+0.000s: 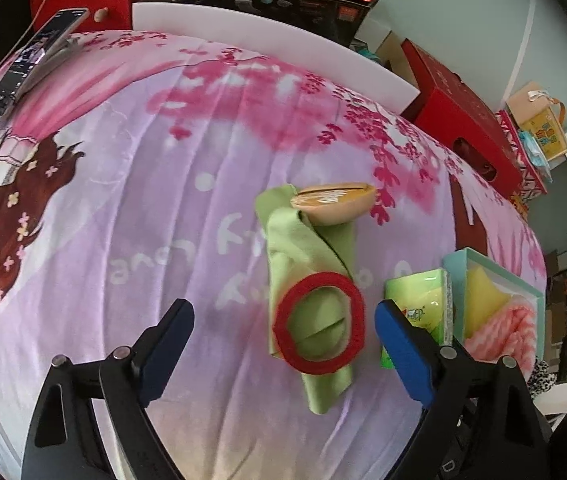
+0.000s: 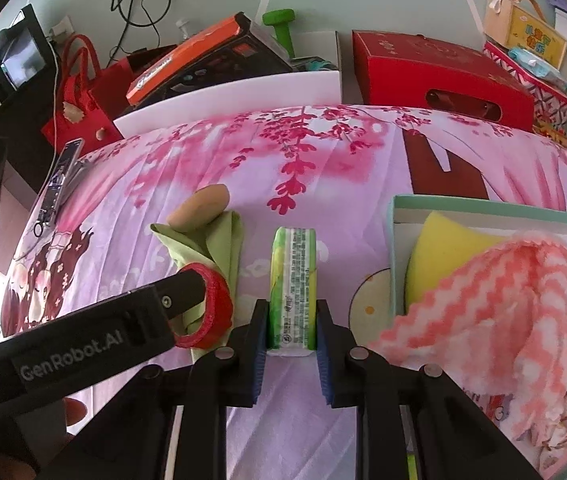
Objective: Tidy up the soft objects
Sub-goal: 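Close the left gripper on the red tape ring beside the green cloth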
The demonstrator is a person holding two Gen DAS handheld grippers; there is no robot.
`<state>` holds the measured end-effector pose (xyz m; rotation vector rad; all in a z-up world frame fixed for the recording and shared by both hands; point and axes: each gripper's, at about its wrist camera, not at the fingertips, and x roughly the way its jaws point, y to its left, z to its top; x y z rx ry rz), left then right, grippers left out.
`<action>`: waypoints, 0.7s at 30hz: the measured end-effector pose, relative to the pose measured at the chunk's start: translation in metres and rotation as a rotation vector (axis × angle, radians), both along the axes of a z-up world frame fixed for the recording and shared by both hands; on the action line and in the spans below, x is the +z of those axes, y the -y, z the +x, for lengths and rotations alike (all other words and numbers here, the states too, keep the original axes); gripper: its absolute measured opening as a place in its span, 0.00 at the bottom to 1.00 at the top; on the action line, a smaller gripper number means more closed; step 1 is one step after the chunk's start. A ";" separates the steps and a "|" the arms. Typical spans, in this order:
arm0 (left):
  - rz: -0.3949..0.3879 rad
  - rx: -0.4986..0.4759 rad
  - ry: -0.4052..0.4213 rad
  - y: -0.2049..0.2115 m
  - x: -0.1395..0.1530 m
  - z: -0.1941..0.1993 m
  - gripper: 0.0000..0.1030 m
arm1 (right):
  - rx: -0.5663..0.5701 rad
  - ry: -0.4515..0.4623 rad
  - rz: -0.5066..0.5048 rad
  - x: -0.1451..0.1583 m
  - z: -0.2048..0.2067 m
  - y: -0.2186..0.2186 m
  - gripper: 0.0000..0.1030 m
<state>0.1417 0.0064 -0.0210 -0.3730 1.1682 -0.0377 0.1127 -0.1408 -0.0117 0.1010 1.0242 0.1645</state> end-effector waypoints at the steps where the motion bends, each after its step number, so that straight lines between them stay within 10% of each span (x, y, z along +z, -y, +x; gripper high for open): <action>1: -0.002 -0.004 0.000 0.001 0.000 0.001 0.90 | -0.004 -0.003 -0.002 0.000 0.000 0.001 0.23; 12: 0.033 -0.043 -0.027 0.016 -0.009 0.009 0.89 | -0.051 -0.017 -0.002 0.005 -0.003 0.016 0.23; 21: 0.016 -0.046 -0.023 0.014 -0.013 0.009 0.57 | -0.047 -0.033 -0.009 0.001 -0.002 0.016 0.23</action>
